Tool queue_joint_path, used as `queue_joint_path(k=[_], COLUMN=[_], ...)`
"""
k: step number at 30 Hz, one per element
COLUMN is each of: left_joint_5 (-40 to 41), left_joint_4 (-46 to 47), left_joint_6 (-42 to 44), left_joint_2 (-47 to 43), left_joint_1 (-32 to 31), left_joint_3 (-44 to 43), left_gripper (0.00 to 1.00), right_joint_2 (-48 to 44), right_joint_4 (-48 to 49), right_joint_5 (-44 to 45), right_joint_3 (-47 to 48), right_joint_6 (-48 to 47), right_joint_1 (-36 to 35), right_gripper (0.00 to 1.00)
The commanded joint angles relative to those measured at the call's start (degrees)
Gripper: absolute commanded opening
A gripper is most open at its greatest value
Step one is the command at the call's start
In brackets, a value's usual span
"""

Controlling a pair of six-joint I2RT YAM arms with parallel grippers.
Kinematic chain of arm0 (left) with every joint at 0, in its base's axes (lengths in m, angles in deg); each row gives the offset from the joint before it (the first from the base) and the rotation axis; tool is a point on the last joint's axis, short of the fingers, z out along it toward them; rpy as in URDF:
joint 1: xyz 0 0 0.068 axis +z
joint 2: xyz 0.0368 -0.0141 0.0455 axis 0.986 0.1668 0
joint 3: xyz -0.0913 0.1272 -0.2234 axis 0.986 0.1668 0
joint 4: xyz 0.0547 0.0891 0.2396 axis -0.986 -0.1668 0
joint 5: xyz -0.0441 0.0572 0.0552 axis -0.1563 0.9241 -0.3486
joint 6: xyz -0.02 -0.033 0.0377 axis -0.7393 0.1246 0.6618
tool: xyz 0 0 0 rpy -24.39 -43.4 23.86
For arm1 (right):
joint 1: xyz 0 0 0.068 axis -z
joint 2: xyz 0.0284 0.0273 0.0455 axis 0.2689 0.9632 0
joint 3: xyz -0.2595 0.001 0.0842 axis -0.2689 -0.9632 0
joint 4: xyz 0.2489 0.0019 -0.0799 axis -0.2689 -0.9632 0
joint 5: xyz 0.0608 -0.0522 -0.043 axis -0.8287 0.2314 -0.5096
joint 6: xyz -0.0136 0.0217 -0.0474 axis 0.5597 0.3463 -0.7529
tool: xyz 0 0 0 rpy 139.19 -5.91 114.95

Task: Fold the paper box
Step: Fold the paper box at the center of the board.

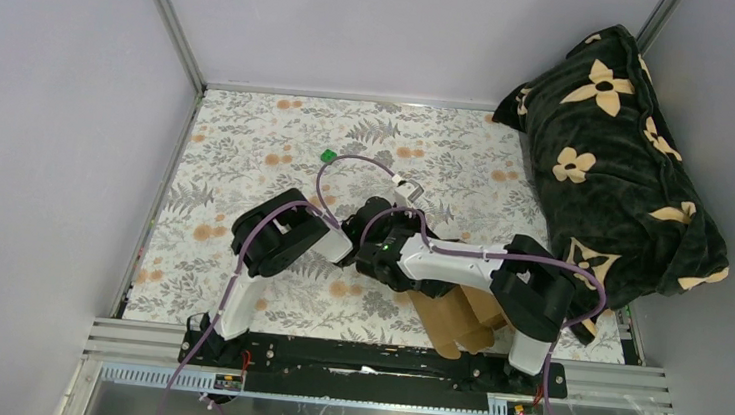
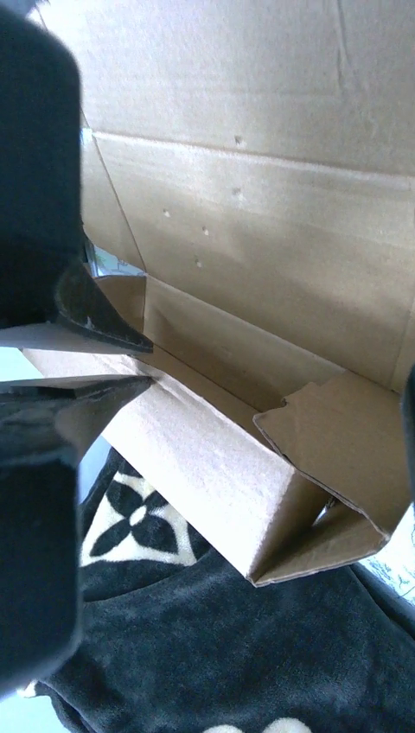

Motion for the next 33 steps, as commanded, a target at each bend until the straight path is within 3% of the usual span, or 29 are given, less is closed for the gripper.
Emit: queue_joint_path(k=[1,13,19,33], left_joint_5=[-1.9,-2.0,-2.3,-4.7], left_joint_4=[4.0,3.6,3.5,4.2], left_joint_6=[2.1,2.8,2.8,1.9], left_joint_2=[-1.3,-1.9,-1.2,2.4], left_joint_1=[-4.5,-4.5,-4.5,-4.5], left_joint_3=[-2.0,-1.8,-2.6,-7.9], left_gripper=[0.51,0.51,0.51,0.51], right_joint_2=[0.7,2.0,1.6,1.5], right_joint_4=[10.6,7.7,7.9,12.4], right_joint_5=[2.3,11.8,13.8,13.5], right_joint_3=[4.5,6.7,6.9,2.5], right_joint_6=[2.2,4.2,4.5,3.4], right_joint_1=[6.0,8.9,11.2,12.2], right_gripper=[0.25,0.38,0.39,0.28])
